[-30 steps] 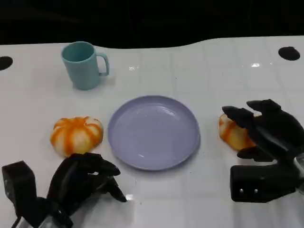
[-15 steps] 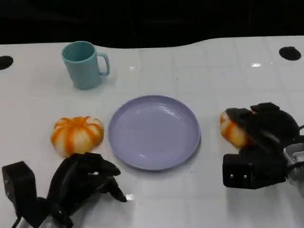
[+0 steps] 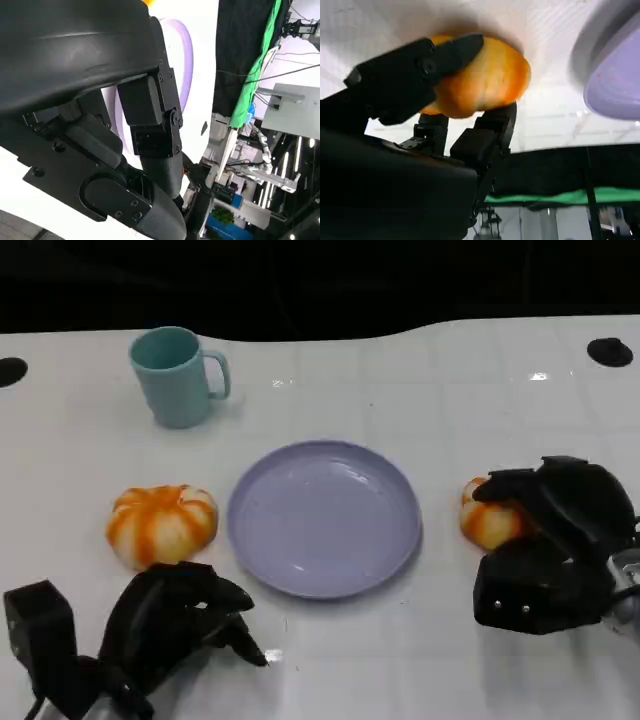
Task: Grasp the bread from the table and place it into the plate.
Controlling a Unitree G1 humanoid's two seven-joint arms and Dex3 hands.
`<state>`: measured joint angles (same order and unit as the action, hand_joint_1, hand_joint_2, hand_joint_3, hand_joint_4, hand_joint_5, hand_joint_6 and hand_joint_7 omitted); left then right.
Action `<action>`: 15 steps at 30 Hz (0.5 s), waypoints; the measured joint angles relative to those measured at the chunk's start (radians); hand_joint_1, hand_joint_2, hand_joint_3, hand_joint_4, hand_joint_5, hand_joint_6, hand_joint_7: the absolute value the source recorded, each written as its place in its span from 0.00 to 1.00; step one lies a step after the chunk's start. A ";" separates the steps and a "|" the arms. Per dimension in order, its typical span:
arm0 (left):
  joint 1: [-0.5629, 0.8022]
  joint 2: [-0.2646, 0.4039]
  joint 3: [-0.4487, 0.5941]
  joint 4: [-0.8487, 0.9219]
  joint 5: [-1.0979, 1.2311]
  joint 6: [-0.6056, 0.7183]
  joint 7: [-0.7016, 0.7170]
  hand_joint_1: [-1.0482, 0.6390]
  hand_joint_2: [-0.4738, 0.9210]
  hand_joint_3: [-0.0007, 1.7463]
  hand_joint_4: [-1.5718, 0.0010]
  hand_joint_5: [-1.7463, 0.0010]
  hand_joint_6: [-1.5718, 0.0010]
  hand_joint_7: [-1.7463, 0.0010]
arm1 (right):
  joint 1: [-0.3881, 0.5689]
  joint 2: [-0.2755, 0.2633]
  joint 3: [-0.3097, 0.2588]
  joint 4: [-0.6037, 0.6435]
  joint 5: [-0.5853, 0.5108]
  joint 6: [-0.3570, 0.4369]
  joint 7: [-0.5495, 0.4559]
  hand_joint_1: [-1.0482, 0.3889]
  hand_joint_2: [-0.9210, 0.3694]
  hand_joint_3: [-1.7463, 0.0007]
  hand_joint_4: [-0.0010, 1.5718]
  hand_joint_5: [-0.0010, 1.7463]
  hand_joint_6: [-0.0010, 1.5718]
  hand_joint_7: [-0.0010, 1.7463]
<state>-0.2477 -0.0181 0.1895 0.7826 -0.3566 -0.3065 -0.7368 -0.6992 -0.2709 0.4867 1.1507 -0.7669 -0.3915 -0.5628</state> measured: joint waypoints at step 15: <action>0.014 -0.001 -0.007 -0.018 -0.001 0.011 0.002 0.00 0.85 0.00 0.00 0.67 0.00 0.89 | -0.032 0.003 0.004 -0.037 0.001 -0.057 -0.131 0.67 0.39 0.38 0.61 1.00 0.49 0.92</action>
<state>-0.2334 -0.0187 0.1823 0.7645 -0.3572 -0.2953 -0.7344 -0.7310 -0.2675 0.4904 1.1142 -0.7662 -0.4484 -0.6938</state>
